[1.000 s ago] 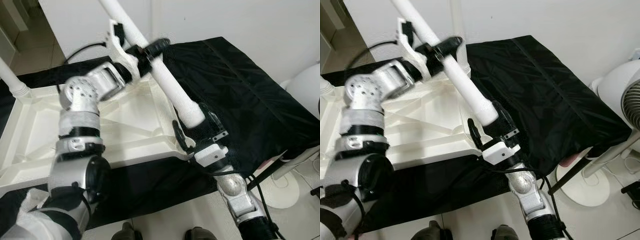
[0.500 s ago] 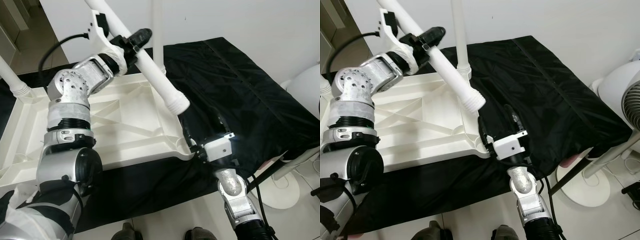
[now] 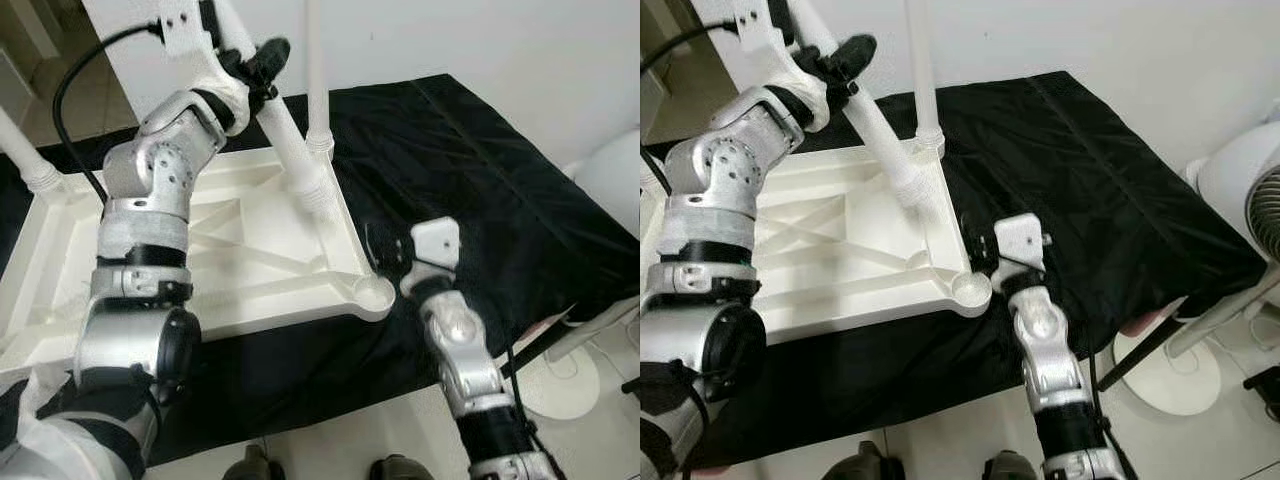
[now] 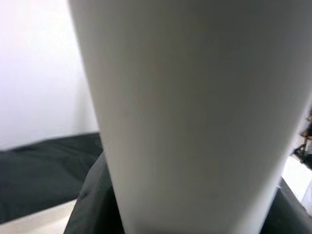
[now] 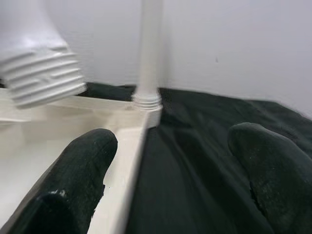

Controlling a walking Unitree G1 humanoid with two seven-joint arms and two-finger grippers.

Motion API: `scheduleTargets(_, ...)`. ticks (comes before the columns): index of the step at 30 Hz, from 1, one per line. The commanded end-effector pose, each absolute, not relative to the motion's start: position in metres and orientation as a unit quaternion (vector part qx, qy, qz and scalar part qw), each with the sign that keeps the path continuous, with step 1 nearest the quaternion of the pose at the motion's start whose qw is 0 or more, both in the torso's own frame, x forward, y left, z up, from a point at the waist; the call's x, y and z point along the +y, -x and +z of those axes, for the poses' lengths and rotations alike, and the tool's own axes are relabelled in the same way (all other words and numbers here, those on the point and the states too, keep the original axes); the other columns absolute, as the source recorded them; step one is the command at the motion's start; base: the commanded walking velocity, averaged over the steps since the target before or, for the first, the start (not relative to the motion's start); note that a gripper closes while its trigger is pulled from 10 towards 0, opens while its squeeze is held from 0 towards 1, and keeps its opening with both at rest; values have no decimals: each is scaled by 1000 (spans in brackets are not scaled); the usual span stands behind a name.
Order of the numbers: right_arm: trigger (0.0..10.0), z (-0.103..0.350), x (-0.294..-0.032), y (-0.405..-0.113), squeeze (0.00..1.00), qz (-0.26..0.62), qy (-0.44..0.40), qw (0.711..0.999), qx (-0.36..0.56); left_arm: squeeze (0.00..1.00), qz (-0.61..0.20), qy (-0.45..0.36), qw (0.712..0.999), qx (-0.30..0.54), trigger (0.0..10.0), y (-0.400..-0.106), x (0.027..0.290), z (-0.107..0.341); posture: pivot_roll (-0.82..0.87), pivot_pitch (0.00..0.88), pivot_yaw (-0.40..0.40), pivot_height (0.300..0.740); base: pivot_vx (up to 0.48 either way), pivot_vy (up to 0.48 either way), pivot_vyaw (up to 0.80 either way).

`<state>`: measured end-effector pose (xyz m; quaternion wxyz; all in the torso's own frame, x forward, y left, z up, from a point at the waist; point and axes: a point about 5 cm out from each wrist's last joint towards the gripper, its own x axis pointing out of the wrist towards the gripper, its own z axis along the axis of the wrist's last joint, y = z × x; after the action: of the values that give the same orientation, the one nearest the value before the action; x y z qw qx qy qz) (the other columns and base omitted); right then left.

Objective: Building children table

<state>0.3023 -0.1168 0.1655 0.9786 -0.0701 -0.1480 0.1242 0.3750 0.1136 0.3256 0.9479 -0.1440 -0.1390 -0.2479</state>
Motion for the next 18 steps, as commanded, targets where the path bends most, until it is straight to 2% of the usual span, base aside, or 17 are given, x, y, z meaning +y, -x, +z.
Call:
scheduleTargets(1, 10000, 167, -112, -303, 0, 141, 64, 979, -135, 0, -242, 122, 949, -162, 10000, -371, 110, 330, -108, 0, 73, 740, 0, 0, 0)
scheduleTargets(2, 10000, 172, -107, -306, 0, 162, 76, 975, -129, 0, -240, 109, 947, -185, 10000, -364, 97, 332, -103, 0, 63, 740, 0, 0, 0)
scheduleTargets(7, 10000, 179, -103, -308, 0, 179, 79, 972, -128, 0, -240, 92, 946, -199, 10000, -359, 87, 333, -98, 0, 57, 740, 0, 0, 0)
scheduleTargets(9, 10000, 188, -98, -312, 0, 192, 80, 969, -133, 0, -248, 83, 943, -207, 10000, -354, 75, 333, -93, 0, 50, 740, 0, 0, 0)
scheduleTargets(13, 10000, 191, -98, -314, 0, 195, 81, 968, -133, 0, -251, 83, 941, -211, 10000, -351, 71, 334, -91, 0, 47, 740, 0, 0, 0)
scheduleTargets(18, 10000, 213, -95, -330, 0, 195, 87, 966, -148, 0, -272, 111, 932, -210, 10000, -339, 45, 329, -81, 0, 36, 740, 0, 0, 0)
